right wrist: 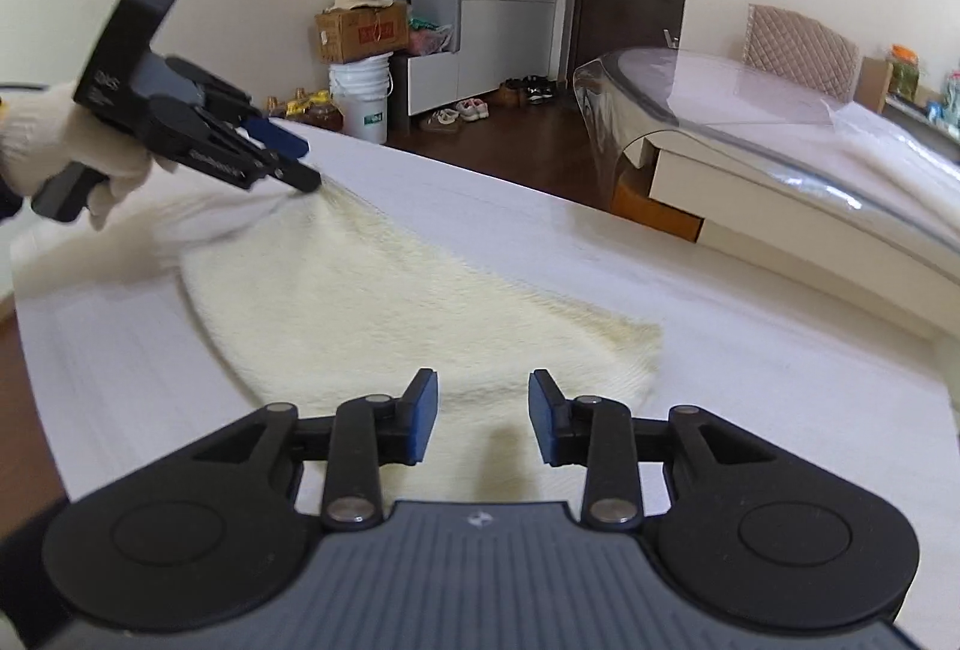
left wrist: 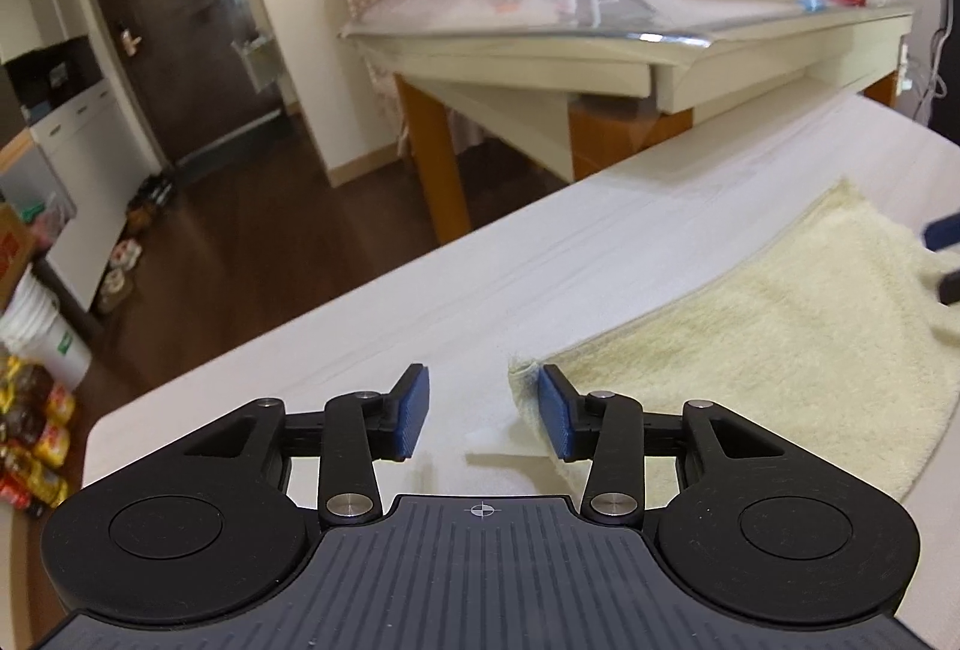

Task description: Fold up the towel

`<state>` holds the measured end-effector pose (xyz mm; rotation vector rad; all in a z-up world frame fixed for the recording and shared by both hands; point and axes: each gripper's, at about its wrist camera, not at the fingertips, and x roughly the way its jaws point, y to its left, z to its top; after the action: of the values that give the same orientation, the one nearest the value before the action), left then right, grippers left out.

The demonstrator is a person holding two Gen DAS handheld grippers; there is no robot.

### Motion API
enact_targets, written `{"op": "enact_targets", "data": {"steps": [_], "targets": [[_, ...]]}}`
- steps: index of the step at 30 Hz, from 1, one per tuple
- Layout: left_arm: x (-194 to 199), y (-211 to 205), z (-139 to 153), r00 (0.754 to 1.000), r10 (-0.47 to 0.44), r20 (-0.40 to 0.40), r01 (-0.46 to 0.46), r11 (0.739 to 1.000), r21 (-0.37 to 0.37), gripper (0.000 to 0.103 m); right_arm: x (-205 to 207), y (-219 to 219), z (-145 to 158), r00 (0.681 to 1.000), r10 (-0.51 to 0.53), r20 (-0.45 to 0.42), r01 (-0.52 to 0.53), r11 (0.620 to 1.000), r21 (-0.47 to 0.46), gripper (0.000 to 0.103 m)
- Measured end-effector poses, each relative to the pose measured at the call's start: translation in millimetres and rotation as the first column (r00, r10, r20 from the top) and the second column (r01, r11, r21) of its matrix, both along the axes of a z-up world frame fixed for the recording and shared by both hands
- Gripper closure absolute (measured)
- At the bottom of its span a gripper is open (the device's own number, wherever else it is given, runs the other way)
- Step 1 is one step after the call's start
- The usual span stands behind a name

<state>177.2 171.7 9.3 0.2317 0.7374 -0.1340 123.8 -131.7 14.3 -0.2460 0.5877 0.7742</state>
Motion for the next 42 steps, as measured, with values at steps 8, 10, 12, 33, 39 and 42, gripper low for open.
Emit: {"op": "enact_targets", "data": {"steps": [8,10,12,33,39,42], "targets": [[-29,6,-1,1.0,-0.002,-0.01,0.002,0.999,-0.034,0.053,-3,2,-5,1.0,-0.025,-0.012,0.025,1.0,-0.004,0.061],[-39,5,-1,1.0,-0.021,-0.009,0.021,0.999,-0.05,0.053,-3,2,-5,0.999,-0.043,-0.002,0.043,0.999,-0.009,0.061],[-44,-1,-3,0.999,-0.048,-0.016,0.048,0.998,-0.032,0.053,-4,4,-7,0.999,-0.051,0.006,0.051,0.998,-0.032,0.061],[-99,-32,-20,0.998,-0.045,-0.04,0.045,0.999,-0.015,0.061,-2,-23,-22,1.0,0.007,0.001,-0.007,0.989,-0.145,0.06],[-125,-51,-19,0.997,-0.046,-0.055,0.043,0.997,-0.067,0.062,14,-37,-23,0.999,0.047,0.026,-0.041,0.984,-0.173,0.049],[-139,-63,-20,0.996,-0.058,-0.06,0.052,0.994,-0.095,0.062,22,-42,-23,0.997,0.057,0.044,-0.047,0.979,-0.197,0.049]]}}
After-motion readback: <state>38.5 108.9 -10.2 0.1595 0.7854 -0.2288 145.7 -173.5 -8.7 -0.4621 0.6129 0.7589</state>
